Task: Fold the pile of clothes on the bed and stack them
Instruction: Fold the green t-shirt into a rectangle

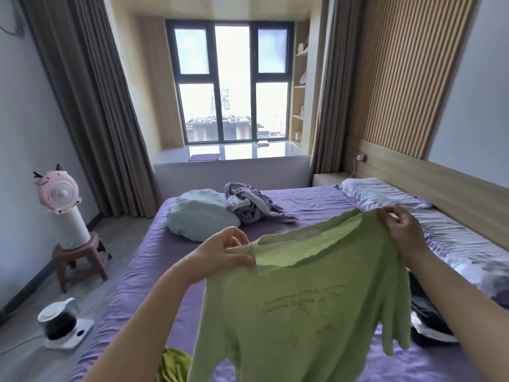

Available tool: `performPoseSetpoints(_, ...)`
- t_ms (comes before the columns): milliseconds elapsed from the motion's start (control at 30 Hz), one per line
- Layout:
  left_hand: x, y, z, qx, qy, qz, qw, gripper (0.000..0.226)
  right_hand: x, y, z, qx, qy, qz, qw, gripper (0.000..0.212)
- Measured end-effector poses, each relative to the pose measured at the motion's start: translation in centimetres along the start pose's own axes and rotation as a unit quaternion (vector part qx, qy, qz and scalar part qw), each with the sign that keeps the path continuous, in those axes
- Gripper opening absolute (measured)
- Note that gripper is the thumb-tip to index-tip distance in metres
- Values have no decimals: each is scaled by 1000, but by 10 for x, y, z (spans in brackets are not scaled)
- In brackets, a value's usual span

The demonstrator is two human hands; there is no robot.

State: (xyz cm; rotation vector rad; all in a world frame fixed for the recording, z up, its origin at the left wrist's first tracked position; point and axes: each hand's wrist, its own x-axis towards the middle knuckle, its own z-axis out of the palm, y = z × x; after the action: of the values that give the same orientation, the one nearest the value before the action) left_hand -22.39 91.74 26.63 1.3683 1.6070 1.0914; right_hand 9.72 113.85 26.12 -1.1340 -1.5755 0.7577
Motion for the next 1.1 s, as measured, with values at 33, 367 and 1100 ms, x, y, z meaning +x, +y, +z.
performPoseSetpoints(33, -1, 2, 1, 8, -19, 2, 1000, 30, 1, 2, -3, 8, 1, 5, 1000, 10)
performPoseSetpoints(367, 11, 18, 45, -110, 261, 71, 957, 6, 13, 5, -50, 13, -70, 4, 997, 20)
performPoseSetpoints(1100, -25, 181, 124, 209, 594, 163, 760, 22, 12, -49, -158, 150, -54, -177, 971, 16)
